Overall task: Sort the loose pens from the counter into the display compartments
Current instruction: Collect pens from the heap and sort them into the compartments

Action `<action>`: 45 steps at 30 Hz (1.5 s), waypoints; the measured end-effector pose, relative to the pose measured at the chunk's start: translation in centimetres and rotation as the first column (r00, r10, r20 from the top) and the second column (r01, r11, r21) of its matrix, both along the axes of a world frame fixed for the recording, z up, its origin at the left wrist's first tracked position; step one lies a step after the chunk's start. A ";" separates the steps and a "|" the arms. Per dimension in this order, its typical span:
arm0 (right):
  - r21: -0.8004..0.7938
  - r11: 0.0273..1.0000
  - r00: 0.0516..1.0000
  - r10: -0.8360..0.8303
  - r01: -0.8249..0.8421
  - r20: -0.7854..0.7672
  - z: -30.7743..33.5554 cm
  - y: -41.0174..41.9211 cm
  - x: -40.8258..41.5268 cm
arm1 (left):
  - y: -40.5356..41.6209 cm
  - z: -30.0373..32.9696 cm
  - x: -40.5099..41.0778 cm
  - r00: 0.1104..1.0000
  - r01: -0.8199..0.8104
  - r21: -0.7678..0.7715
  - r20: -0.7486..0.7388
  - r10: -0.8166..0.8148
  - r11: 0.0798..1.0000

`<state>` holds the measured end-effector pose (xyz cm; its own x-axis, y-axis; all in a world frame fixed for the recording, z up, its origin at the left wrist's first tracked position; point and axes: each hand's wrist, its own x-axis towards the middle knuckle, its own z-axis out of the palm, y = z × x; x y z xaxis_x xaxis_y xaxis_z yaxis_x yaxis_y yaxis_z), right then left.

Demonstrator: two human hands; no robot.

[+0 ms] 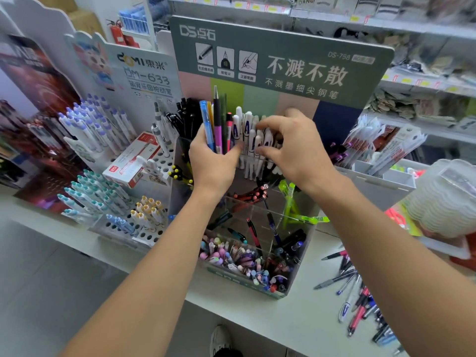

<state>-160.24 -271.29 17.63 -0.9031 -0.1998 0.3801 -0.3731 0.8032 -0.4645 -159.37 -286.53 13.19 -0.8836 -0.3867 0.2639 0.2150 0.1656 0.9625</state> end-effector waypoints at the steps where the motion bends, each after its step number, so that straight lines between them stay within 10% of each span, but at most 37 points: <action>1: 0.023 0.999 0.999 0.023 -0.022 -0.033 -0.1 -0.1 0.3 | 0.0 -0.3 0.2 1.000 0.005 -0.007 0.001 -0.005 1.000; 16: 0.334 0.910 0.968 0.215 -0.247 0.129 2.9 -1.0 -1.2 | -0.6 -0.4 0.2 0.999 -0.013 -0.130 -0.045 0.007 0.991; 21: 0.113 0.987 0.992 0.104 -0.112 0.071 6.2 1.1 -1.1 | -1.4 0.0 -0.1 0.999 0.001 -0.267 -0.048 -0.014 0.964; 26: 0.294 0.941 0.972 0.111 -0.170 0.206 4.7 2.1 -1.0 | -1.3 0.0 0.1 0.999 0.047 -0.157 -0.013 -0.049 0.987; 39: -0.189 0.979 0.997 0.077 -0.073 0.013 2.7 2.0 -1.0 | -1.3 0.4 0.2 1.000 0.000 -0.216 -0.014 -0.003 0.976; 45: -0.008 0.987 0.974 0.157 -0.158 0.162 2.3 1.8 -0.9 | -1.5 0.9 -0.7 0.999 -0.038 -0.319 -0.021 0.033 0.947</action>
